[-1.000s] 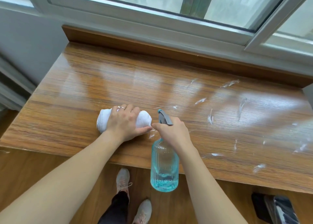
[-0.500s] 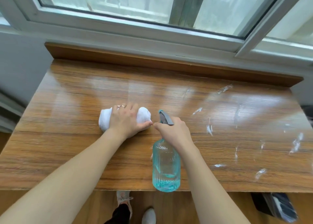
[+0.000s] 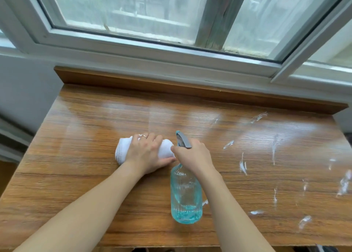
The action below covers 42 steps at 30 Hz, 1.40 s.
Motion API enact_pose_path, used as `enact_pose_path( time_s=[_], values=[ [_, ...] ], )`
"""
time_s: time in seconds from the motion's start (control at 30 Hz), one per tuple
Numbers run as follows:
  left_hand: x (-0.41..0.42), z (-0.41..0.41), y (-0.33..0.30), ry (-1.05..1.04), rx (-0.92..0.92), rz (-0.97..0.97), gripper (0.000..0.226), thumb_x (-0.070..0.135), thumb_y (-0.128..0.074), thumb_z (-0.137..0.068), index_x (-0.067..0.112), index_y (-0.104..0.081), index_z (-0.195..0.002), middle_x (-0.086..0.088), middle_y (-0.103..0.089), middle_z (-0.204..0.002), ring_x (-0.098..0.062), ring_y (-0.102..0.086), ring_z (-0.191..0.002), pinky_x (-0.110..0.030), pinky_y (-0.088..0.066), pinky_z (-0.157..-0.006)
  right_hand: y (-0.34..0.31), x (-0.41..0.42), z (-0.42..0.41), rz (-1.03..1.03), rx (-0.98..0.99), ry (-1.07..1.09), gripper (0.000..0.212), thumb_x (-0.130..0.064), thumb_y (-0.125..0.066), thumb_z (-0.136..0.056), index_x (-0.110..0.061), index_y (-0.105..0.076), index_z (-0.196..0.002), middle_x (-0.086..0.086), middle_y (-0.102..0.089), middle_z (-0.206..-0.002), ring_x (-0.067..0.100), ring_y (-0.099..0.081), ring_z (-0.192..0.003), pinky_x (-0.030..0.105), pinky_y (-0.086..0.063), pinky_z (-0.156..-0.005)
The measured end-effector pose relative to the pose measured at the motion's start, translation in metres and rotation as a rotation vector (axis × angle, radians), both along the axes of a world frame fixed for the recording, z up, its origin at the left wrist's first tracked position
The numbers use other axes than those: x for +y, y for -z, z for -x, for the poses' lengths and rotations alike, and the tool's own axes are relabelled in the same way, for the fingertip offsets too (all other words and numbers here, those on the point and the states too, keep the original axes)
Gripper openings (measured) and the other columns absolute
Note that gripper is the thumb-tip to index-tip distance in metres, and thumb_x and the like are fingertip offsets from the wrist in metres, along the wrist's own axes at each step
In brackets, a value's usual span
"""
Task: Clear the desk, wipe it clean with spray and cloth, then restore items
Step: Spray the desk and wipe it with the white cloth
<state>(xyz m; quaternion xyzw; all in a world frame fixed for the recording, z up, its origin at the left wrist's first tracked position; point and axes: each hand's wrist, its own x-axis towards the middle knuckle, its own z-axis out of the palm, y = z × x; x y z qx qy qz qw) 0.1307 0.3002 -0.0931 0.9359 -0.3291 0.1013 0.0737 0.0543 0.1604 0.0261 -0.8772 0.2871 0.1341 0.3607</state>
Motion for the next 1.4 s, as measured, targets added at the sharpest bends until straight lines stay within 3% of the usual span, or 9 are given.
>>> enact_pose_path(
  time_s=[0.27, 0.43, 0.67, 0.8, 1.2, 1.4],
  values=[
    [-0.036, -0.079, -0.005, 0.017, 0.038, -0.041, 0.085, 0.089, -0.03, -0.066, 0.015, -0.063, -0.093, -0.01, -0.067, -0.09, -0.03, -0.064, -0.085, -0.041, -0.042, -0.075, 0.001, -0.011, -0.016, -0.011, -0.052, 0.081, 0.035, -0.038, -0.06, -0.088, -0.021, -0.045, -0.061, -0.002, -0.061, -0.07, 0.031, -0.062, -0.081, 0.039, -0.045, -0.07],
    [-0.043, -0.098, -0.009, 0.032, 0.043, -0.068, 0.093, 0.092, -0.021, -0.065, 0.016, -0.061, -0.102, -0.01, -0.066, -0.101, -0.031, -0.061, -0.096, -0.042, -0.041, -0.08, 0.003, -0.016, -0.014, 0.004, -0.043, 0.08, 0.035, -0.039, -0.06, -0.088, -0.023, -0.043, -0.062, -0.003, -0.057, -0.069, 0.025, -0.054, -0.072, 0.036, -0.038, -0.062],
    [-0.031, -0.068, -0.007, -0.014, 0.045, 0.001, 0.082, 0.087, -0.037, -0.064, 0.012, -0.061, -0.086, -0.011, -0.067, -0.084, -0.031, -0.063, -0.08, -0.041, -0.043, -0.073, 0.004, -0.027, -0.015, -0.003, -0.009, 0.069, 0.034, -0.037, -0.061, -0.088, -0.02, -0.044, -0.064, -0.002, -0.057, -0.07, 0.028, -0.059, -0.077, 0.036, -0.039, -0.063],
    [-0.021, -0.041, -0.004, -0.077, -0.005, -0.012, 0.079, 0.087, -0.041, -0.064, 0.013, -0.061, -0.083, -0.008, -0.062, -0.079, -0.03, -0.061, -0.073, -0.041, -0.042, -0.073, 0.002, -0.038, -0.021, -0.017, -0.003, 0.06, 0.034, -0.031, -0.061, -0.085, -0.019, -0.042, -0.061, -0.003, -0.049, -0.064, 0.024, -0.048, -0.067, 0.035, -0.033, -0.057],
    [-0.031, -0.054, -0.002, -0.128, 0.002, -0.013, 0.078, 0.085, -0.044, -0.062, 0.015, -0.064, -0.087, -0.009, -0.064, -0.081, -0.032, -0.062, -0.076, -0.042, -0.045, -0.069, 0.008, -0.071, -0.045, -0.03, 0.024, -0.048, 0.035, -0.041, -0.068, -0.081, -0.02, -0.045, -0.065, -0.003, -0.054, -0.069, 0.022, -0.052, -0.067, 0.035, -0.037, -0.06],
    [-0.043, -0.091, -0.003, -0.134, 0.02, -0.026, 0.08, 0.087, -0.039, -0.062, 0.014, -0.063, -0.084, -0.009, -0.065, -0.083, -0.031, -0.062, -0.08, -0.041, -0.042, -0.071, 0.013, -0.075, -0.059, -0.053, 0.027, -0.094, 0.037, -0.046, -0.074, -0.081, -0.025, -0.044, -0.073, -0.006, -0.056, -0.08, 0.024, -0.057, -0.086, 0.036, -0.038, -0.066]
  ],
)
